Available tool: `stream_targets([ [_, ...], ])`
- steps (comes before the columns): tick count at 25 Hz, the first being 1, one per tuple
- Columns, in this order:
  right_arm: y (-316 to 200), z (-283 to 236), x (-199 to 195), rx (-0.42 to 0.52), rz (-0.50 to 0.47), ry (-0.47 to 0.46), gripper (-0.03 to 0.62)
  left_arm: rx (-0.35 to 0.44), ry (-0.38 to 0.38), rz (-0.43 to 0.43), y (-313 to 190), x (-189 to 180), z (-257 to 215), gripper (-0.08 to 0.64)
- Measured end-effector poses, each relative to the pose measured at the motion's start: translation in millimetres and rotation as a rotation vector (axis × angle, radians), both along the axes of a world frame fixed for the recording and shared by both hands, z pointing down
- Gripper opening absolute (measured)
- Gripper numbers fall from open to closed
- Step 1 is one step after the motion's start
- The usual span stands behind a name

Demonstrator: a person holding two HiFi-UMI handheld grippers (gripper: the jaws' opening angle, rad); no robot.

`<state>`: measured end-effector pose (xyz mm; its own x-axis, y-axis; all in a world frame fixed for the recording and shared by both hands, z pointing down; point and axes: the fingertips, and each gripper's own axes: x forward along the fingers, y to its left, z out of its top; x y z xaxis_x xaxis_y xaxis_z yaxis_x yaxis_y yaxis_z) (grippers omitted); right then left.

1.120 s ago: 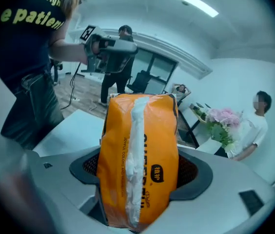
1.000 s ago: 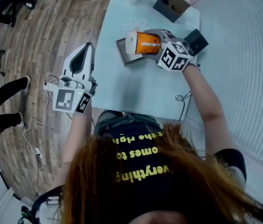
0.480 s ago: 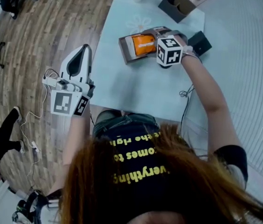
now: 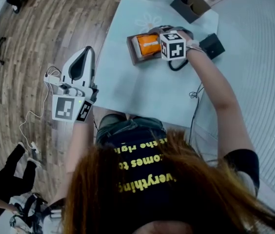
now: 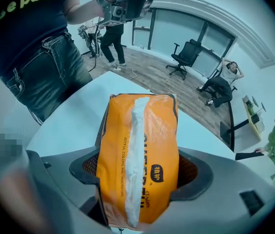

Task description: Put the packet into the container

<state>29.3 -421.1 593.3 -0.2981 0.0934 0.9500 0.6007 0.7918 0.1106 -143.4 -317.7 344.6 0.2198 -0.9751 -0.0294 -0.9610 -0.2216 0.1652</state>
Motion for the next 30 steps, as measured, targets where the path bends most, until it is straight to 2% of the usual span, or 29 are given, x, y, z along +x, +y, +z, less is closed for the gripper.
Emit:
stream_targets([
  [10,-2.0,8.3,1.6,-0.027,0.026,-0.003,0.385,-0.007,0.013,0.017,-4.5,4.6,6.1,0.002],
  [14,-3.9,5.4,1.1,-0.039,0.030,0.013,0.423,-0.002,0.013,0.023,-7.7,6.3,6.0,0.002],
  [20,-1.4,6.1,-0.4,-0.012,-0.021,0.029,0.422,-0.005,0.011,0.031,-11.3,8.0,5.2,0.002],
  [24,3.4,2.3,-3.2,-0.036,-0.019,0.020,0.418,-0.007,0.009,0.025,-10.1,6.0,6.0,0.002],
  [27,7.4,2.0,-0.6,-0.071,0.009,0.031,0.367,-0.011,0.010,0.026,-8.4,5.4,7.2,0.002],
  [30,11.0,-0.8,0.3,-0.081,0.022,0.013,0.225,-0.011,0.012,0.027,-8.0,5.6,8.9,0.002],
])
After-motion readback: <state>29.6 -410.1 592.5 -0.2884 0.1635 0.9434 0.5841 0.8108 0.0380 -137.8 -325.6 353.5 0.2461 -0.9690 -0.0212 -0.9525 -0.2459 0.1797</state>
